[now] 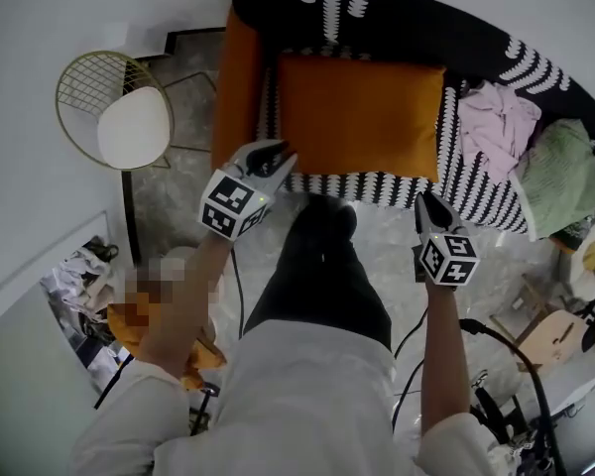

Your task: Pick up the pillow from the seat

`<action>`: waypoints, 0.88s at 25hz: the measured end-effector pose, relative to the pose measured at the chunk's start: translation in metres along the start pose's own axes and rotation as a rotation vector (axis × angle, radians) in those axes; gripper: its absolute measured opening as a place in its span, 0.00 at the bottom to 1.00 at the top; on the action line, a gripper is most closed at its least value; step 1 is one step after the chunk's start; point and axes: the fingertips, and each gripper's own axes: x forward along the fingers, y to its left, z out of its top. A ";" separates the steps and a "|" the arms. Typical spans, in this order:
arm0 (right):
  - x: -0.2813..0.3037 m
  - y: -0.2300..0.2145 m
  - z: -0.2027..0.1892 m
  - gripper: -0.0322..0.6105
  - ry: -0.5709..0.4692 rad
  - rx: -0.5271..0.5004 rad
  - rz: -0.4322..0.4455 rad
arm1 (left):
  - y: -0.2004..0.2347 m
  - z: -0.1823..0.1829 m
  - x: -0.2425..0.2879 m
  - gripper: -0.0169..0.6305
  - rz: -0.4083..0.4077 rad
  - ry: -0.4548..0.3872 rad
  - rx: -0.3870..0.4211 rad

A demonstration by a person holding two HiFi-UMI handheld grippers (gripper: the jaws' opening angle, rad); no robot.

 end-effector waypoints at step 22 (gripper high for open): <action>0.200 -0.136 -0.061 0.66 0.208 0.005 -0.067 | 0.154 -0.087 0.212 0.64 0.001 0.247 0.134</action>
